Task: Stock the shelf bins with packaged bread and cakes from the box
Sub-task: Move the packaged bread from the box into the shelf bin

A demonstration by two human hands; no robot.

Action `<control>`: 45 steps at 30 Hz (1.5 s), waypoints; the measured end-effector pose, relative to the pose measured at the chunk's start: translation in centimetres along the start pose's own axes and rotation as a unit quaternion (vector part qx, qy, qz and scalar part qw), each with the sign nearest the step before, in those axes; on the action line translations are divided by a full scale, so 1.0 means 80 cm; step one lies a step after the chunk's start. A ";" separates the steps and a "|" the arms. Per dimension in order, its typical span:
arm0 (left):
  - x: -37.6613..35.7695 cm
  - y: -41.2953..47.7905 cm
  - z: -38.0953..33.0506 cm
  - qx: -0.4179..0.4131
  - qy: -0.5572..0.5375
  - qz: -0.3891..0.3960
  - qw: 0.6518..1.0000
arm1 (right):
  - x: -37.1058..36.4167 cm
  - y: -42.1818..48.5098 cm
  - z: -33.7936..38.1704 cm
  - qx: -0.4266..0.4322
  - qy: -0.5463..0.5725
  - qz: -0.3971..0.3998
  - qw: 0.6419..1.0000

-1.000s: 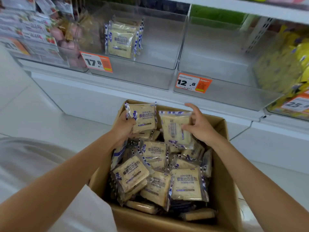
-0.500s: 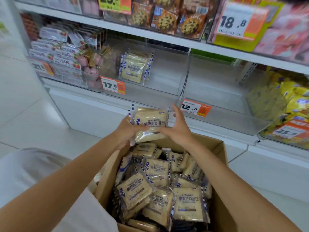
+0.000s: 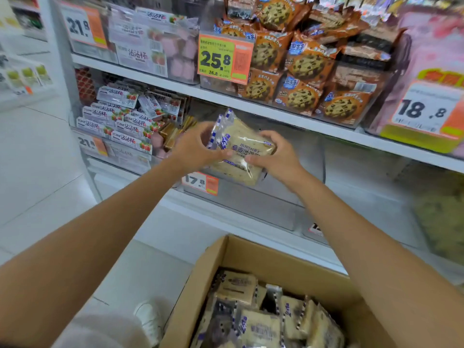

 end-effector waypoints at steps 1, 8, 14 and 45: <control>0.018 0.012 0.015 -0.001 0.050 -0.044 0.998 | 0.000 0.021 -0.010 -0.006 0.000 -0.017 1.000; 0.054 0.039 0.079 -0.043 0.296 -0.182 0.937 | -0.046 0.115 -0.108 -0.079 -0.372 0.024 0.925; 0.049 0.038 0.095 -0.147 0.320 -0.257 0.900 | -0.088 0.120 -0.104 0.051 -0.635 0.070 0.768; 0.039 0.003 0.073 -0.094 0.305 -0.240 0.917 | -0.068 0.069 -0.048 0.131 -0.478 0.056 0.867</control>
Point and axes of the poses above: each hand's wrist, its own y-axis towards the middle knuckle, its own x-axis out of the back of the hand, z = x × y, the point moved 8 cm from there along y, towards the middle knuckle, and after that the axes turned 5 degrees about z, right-handed, at the moved point
